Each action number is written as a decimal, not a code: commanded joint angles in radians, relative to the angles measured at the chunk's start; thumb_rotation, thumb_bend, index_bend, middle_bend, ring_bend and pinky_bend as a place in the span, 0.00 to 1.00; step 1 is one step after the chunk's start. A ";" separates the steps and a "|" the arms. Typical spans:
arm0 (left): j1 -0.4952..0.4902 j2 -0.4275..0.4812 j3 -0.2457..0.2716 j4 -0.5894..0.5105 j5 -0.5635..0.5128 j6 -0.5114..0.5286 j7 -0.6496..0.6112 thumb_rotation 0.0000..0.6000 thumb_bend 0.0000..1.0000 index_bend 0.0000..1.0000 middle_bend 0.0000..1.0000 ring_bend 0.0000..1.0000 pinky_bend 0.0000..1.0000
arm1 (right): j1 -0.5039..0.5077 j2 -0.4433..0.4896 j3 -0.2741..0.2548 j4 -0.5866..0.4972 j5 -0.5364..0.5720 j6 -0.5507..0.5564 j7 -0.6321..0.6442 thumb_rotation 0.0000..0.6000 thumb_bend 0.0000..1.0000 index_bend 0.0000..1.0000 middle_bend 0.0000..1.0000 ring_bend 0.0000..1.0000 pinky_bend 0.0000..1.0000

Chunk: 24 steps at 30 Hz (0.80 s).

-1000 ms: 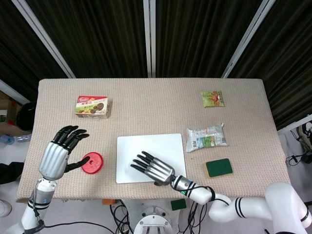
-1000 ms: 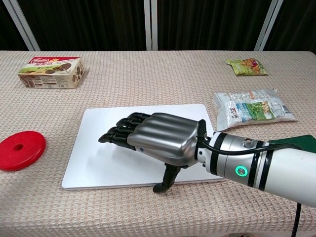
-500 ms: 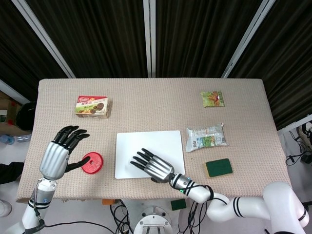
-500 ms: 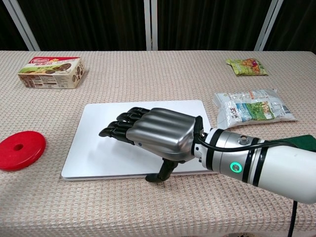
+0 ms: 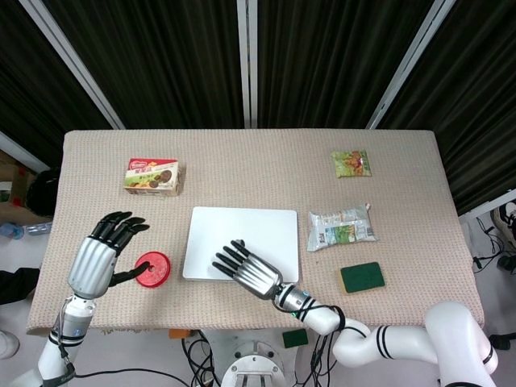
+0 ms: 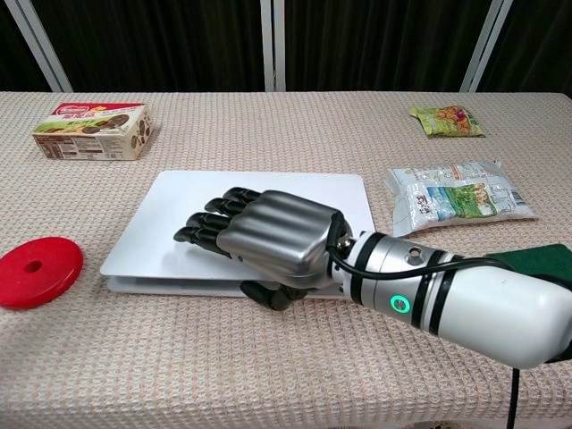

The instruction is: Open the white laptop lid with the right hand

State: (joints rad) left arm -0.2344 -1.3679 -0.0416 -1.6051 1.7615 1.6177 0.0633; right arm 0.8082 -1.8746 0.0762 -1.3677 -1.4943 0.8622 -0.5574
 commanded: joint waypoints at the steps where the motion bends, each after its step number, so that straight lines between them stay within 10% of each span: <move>1: 0.012 0.002 0.014 -0.001 -0.024 -0.018 0.012 1.00 0.04 0.29 0.27 0.19 0.21 | 0.002 -0.018 0.027 -0.003 0.044 0.008 -0.083 1.00 0.63 0.00 0.00 0.00 0.00; 17: 0.104 0.026 0.106 -0.020 -0.209 -0.144 0.001 1.00 0.06 0.33 0.29 0.19 0.23 | 0.001 0.004 0.076 -0.088 0.209 0.051 -0.300 1.00 0.65 0.00 0.00 0.00 0.00; 24: 0.071 0.011 0.154 -0.027 -0.150 -0.234 0.012 1.00 0.39 0.30 0.26 0.19 0.21 | 0.022 0.013 0.090 -0.111 0.230 0.071 -0.344 1.00 0.65 0.00 0.00 0.00 0.00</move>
State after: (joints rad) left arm -0.1524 -1.3516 0.0997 -1.6297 1.5957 1.4017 0.0730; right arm 0.8265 -1.8638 0.1638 -1.4757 -1.2683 0.9305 -0.8961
